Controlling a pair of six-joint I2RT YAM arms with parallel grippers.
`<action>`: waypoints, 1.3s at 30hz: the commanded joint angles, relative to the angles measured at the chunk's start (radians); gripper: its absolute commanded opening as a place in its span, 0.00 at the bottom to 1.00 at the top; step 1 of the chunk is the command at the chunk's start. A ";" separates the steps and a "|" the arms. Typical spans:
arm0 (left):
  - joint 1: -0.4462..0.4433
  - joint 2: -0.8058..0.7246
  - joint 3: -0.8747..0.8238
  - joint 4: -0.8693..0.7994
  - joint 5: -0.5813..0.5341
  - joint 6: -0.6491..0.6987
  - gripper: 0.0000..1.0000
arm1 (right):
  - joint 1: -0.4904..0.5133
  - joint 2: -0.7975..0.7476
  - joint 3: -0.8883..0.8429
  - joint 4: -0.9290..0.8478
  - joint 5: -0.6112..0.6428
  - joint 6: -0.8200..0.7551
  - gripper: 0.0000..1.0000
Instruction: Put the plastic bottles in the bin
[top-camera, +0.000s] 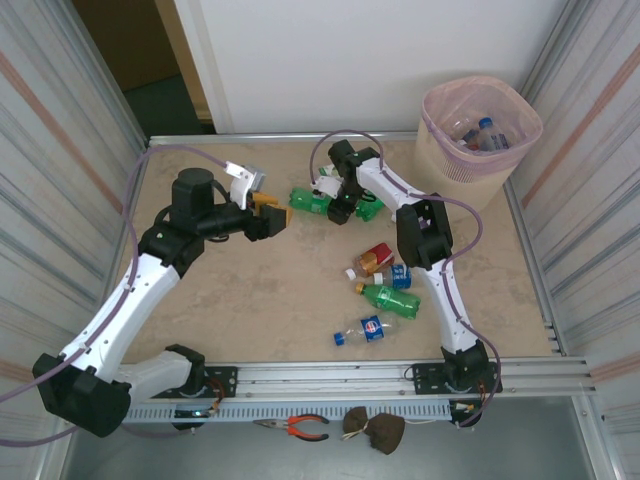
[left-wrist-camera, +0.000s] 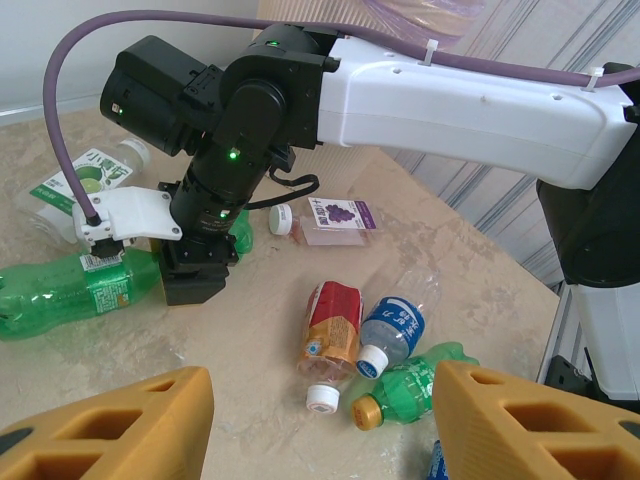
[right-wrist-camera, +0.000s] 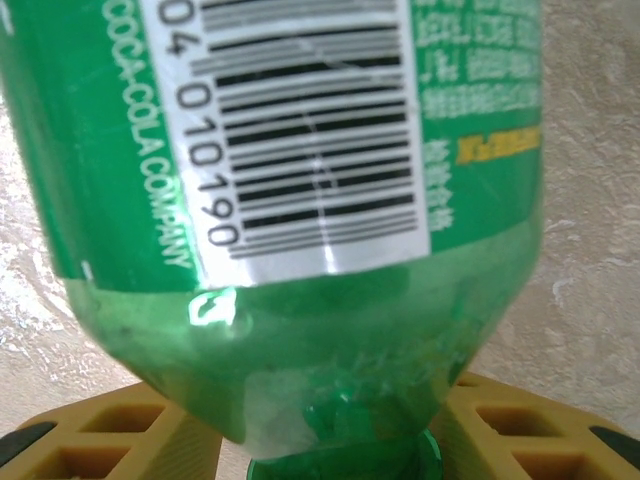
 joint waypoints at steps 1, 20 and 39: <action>0.007 -0.018 0.004 0.009 -0.002 -0.008 0.60 | 0.005 -0.003 0.028 -0.041 -0.014 -0.019 0.46; 0.007 -0.051 -0.031 0.069 -0.014 -0.042 0.60 | 0.005 -0.219 -0.045 -0.052 -0.152 0.021 0.25; 0.006 -0.026 -0.047 0.133 -0.005 -0.069 0.60 | -0.117 -0.567 -0.054 0.049 -0.333 0.189 0.25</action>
